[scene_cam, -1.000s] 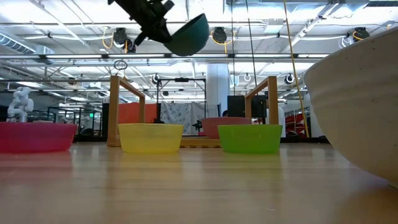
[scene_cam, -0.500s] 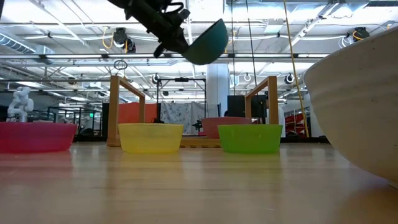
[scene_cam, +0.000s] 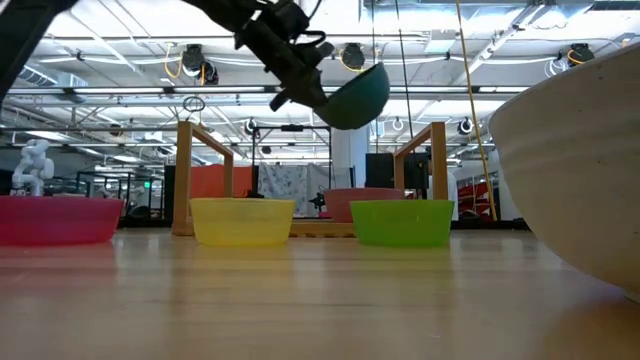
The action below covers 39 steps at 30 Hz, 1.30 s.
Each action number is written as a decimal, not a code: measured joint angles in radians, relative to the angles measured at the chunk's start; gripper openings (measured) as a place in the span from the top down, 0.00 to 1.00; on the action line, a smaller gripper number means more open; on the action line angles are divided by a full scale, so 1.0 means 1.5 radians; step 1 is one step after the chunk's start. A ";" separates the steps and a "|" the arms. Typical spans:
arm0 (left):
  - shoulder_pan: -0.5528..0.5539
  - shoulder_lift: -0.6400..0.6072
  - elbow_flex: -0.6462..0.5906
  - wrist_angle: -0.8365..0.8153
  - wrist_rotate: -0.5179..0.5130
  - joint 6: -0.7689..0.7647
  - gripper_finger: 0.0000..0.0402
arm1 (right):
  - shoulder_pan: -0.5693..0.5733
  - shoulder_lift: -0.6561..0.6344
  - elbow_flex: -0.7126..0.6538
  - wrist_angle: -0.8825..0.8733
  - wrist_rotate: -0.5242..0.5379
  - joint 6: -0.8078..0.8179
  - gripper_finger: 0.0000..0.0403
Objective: Place and stack bowls onto a shelf
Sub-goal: Stack the dark green bowl into the pink bowl on the shelf
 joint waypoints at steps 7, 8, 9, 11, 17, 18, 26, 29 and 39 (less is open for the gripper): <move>0.007 0.096 0.193 -0.172 -0.033 0.005 0.98 | 0.000 0.001 0.000 -0.007 0.000 0.000 0.73; 0.010 0.109 0.216 -0.194 -0.034 0.002 0.98 | 0.000 0.001 0.000 -0.007 0.000 0.000 0.73; 0.013 0.120 0.237 -0.212 -0.035 0.000 0.98 | 0.000 0.001 0.000 -0.007 0.000 0.000 0.73; 0.017 0.139 0.266 -0.245 -0.037 -0.005 0.98 | 0.000 0.001 0.000 -0.007 0.000 0.000 0.73; 0.030 0.156 0.285 -0.274 -0.022 -0.016 0.98 | 0.000 0.001 0.000 -0.007 -0.001 0.000 0.73; 0.031 0.158 0.285 -0.279 -0.021 -0.018 0.98 | 0.000 0.001 0.000 -0.007 -0.001 0.000 0.73; 0.028 0.187 0.285 -0.279 -0.008 -0.019 0.98 | 0.000 0.001 0.000 -0.007 -0.001 0.000 0.73; 0.023 0.209 0.285 -0.280 -0.008 -0.020 0.98 | 0.000 0.001 0.000 -0.007 -0.001 0.000 0.73; 0.021 0.238 0.285 -0.257 -0.016 -0.021 0.98 | 0.000 0.001 0.000 -0.007 -0.001 0.000 0.73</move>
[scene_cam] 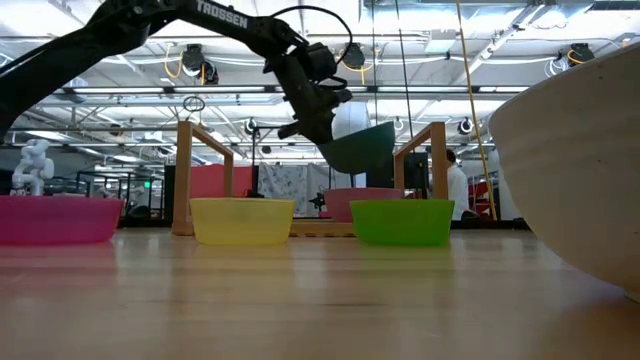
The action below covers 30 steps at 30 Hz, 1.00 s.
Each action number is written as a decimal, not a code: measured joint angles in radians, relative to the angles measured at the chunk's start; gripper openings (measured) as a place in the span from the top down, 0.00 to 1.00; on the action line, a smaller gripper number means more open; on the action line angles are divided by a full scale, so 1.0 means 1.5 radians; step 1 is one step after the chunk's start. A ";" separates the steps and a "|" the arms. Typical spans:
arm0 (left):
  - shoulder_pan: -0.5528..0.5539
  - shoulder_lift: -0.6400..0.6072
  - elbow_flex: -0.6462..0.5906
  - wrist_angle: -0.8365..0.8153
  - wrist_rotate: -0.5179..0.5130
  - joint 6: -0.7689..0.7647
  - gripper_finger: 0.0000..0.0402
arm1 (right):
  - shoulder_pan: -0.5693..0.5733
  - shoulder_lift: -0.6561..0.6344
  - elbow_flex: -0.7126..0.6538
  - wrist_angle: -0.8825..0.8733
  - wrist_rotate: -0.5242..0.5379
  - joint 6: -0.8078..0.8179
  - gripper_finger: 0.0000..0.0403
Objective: Place and stack bowls onto a shelf
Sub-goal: Stack the dark green bowl into the pink bowl on the shelf
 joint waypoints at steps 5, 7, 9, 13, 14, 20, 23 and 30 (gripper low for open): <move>0.001 0.001 0.000 -0.003 -0.011 -0.007 0.98 | 0.000 0.000 0.000 0.000 0.000 0.000 0.73; 0.003 0.001 0.000 -0.002 -0.011 -0.007 0.98 | 0.000 0.000 0.000 0.000 0.000 0.000 0.73; 0.006 0.001 0.000 -0.002 -0.011 -0.007 0.98 | 0.000 0.000 0.000 -0.004 0.000 0.000 0.73; 0.013 0.009 -0.001 -0.005 -0.011 -0.010 0.98 | 0.000 0.000 0.000 -0.013 0.000 0.000 0.73; 0.014 0.013 -0.004 -0.003 -0.011 -0.010 0.98 | 0.000 0.000 0.000 -0.014 0.000 0.000 0.73; 0.014 0.029 -0.005 0.022 0.004 -0.022 0.98 | 0.000 0.000 0.000 -0.015 -0.001 -0.002 0.73; 0.014 0.038 -0.005 0.014 0.009 -0.020 0.98 | 0.000 0.000 0.000 -0.015 -0.001 -0.002 0.73; 0.012 0.068 -0.005 0.018 0.025 -0.020 0.98 | 0.000 0.000 0.000 -0.015 -0.001 -0.002 0.73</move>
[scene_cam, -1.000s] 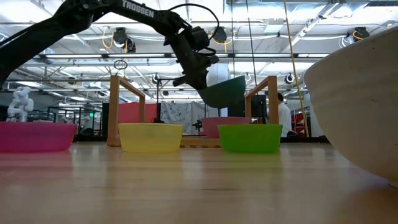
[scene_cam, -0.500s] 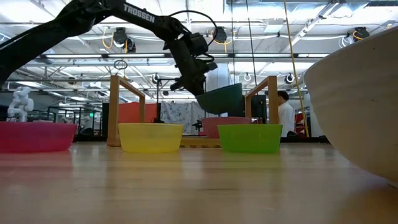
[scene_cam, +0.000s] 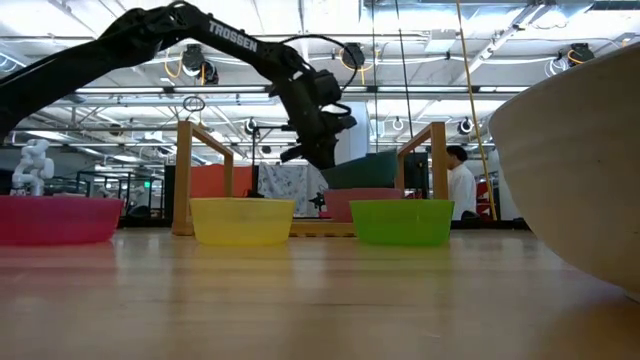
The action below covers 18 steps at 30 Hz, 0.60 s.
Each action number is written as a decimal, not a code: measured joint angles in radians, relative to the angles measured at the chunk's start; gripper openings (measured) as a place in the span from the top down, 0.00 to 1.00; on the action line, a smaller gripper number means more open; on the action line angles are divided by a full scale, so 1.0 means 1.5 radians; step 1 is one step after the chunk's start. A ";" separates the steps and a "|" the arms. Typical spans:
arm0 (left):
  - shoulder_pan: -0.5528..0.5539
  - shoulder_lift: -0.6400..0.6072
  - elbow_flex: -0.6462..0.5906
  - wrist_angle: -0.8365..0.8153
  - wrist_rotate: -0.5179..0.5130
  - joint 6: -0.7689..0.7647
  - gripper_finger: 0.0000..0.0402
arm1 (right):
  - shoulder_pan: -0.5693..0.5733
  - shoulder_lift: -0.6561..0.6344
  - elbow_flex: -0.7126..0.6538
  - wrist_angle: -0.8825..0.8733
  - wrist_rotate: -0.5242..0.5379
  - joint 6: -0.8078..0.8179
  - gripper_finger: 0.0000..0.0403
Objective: Place and stack bowls onto a shelf
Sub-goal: Stack the dark green bowl into the pink bowl on the shelf
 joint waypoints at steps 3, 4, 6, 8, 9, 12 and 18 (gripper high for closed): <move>-0.003 0.012 0.000 0.000 0.000 0.000 0.98 | 0.000 0.000 0.000 0.000 0.000 0.000 0.73; -0.003 0.014 0.000 0.000 0.000 0.003 0.97 | 0.000 0.000 0.000 0.000 0.000 0.000 0.73; -0.003 0.012 0.000 0.008 0.000 0.012 0.95 | 0.000 0.000 0.000 0.000 0.000 0.000 0.73; -0.003 0.012 0.000 0.017 0.001 0.013 0.92 | 0.000 0.000 0.000 0.000 0.000 0.000 0.73; -0.003 0.012 0.000 0.024 0.000 0.012 0.91 | 0.000 0.000 0.000 0.000 0.000 0.000 0.73; -0.003 0.012 0.000 0.047 0.001 -0.008 0.90 | 0.000 0.000 0.000 0.000 0.000 0.000 0.73; -0.003 0.012 0.000 0.074 0.008 -0.016 0.90 | 0.000 0.000 0.000 0.000 0.000 0.000 0.73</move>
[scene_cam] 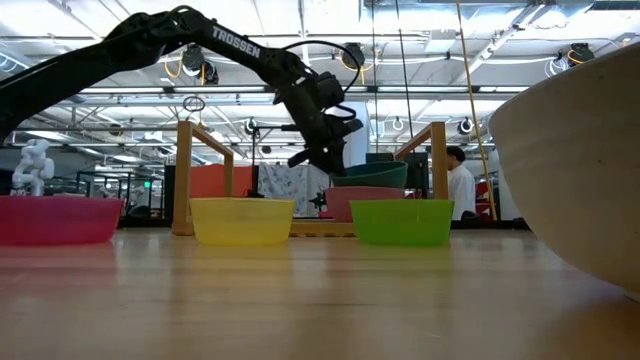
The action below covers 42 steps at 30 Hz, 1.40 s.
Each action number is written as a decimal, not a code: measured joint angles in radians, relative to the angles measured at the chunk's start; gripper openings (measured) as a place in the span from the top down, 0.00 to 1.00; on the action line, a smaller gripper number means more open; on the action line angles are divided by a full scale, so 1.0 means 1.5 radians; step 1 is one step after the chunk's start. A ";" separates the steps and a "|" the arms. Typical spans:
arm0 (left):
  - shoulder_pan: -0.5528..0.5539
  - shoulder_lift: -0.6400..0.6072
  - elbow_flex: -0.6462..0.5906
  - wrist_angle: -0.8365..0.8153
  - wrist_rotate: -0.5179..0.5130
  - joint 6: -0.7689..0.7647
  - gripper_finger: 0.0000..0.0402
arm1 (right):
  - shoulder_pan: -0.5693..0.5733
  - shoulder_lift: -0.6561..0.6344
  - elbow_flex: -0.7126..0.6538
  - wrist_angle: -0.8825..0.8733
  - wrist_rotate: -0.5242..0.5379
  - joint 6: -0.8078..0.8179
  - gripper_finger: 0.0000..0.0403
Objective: Place and stack bowls onto a shelf
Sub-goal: Stack the dark green bowl into the pink bowl on the shelf
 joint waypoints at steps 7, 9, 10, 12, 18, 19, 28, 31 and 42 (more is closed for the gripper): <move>0.000 0.000 0.000 -0.018 0.052 -0.019 0.89 | 0.000 0.000 0.000 0.000 0.000 0.000 0.73; 0.000 0.000 0.000 -0.024 0.052 -0.020 0.89 | 0.000 0.000 0.000 0.000 0.000 0.000 0.73; 0.000 0.000 0.000 -0.028 0.057 -0.024 0.89 | 0.000 0.000 0.000 0.000 0.000 0.000 0.73; 0.001 0.000 0.000 -0.039 0.075 -0.032 0.89 | 0.000 0.000 0.000 0.000 0.000 0.000 0.73; 0.002 0.000 0.000 -0.080 0.080 -0.032 0.89 | 0.000 0.000 0.000 0.000 0.000 0.000 0.73; 0.002 0.000 0.000 -0.079 0.080 -0.029 0.89 | 0.000 0.000 0.000 0.000 0.000 0.000 0.73; 0.002 0.000 0.000 -0.078 0.079 -0.006 0.89 | 0.000 0.000 0.000 0.000 0.000 0.000 0.73; 0.002 0.000 0.000 -0.074 0.079 -0.006 0.89 | 0.000 0.000 0.000 0.000 0.000 0.000 0.73; 0.010 -0.001 0.000 -0.052 0.109 -0.022 0.89 | 0.000 0.000 0.000 0.000 0.001 -0.006 0.73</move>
